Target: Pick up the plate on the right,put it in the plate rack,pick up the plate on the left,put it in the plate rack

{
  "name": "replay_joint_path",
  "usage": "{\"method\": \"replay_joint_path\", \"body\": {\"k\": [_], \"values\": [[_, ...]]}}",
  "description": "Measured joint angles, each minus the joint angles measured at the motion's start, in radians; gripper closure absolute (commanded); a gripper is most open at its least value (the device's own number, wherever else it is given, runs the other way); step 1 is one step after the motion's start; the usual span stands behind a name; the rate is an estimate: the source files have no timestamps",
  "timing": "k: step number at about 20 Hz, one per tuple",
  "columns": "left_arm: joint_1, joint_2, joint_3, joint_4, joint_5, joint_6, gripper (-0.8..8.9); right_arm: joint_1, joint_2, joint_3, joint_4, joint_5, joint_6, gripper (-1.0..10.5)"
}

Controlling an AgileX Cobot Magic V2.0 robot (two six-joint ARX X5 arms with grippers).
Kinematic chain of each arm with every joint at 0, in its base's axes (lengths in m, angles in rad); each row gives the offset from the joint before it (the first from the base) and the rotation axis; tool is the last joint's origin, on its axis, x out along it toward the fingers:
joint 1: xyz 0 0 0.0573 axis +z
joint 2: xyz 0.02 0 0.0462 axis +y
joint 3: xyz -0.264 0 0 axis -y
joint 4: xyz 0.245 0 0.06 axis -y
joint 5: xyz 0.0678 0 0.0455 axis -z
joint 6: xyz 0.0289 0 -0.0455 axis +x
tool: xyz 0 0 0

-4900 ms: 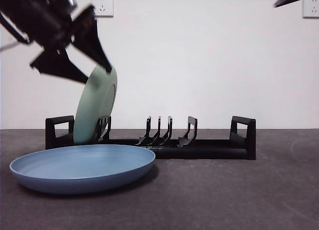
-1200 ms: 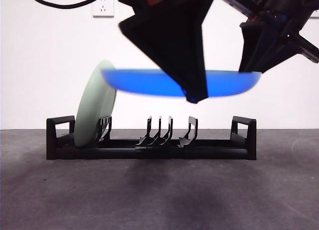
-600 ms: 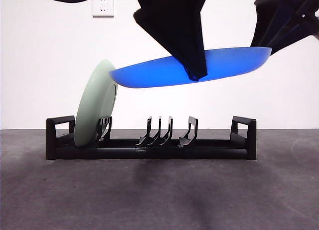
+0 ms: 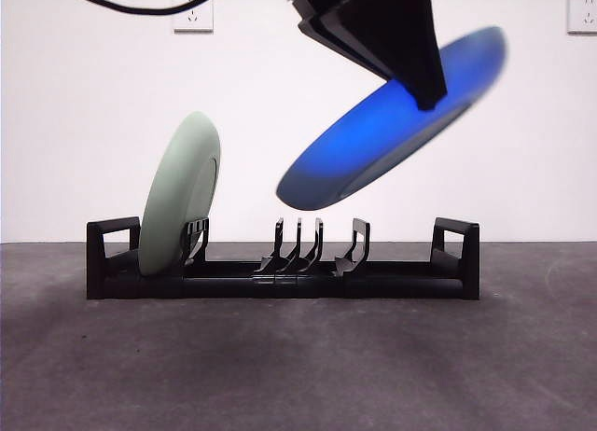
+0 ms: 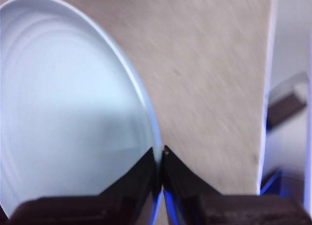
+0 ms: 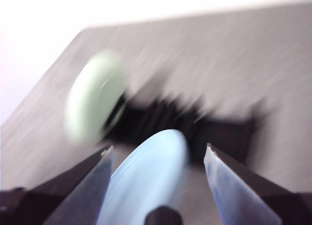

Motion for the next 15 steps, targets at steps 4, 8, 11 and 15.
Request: {"method": "replay_joint_path", "body": {"k": [4,8,11,15], "values": [[0.190,0.000,0.000,0.195,0.236,-0.175,8.23,-0.017,-0.051,0.000,0.003,0.126,-0.001,6.3],[0.312,0.000,0.000,0.390,0.402,-0.335,8.23,-0.023,-0.051,0.000,0.002,0.129,-0.006,6.3],[0.372,0.000,0.000,0.502,0.475,-0.435,8.23,-0.023,-0.050,0.000,0.002,0.129,-0.008,6.3],[0.424,0.003,0.000,0.583,0.507,-0.534,8.23,-0.023,-0.047,0.000,0.002,0.129,-0.008,6.3]]}}
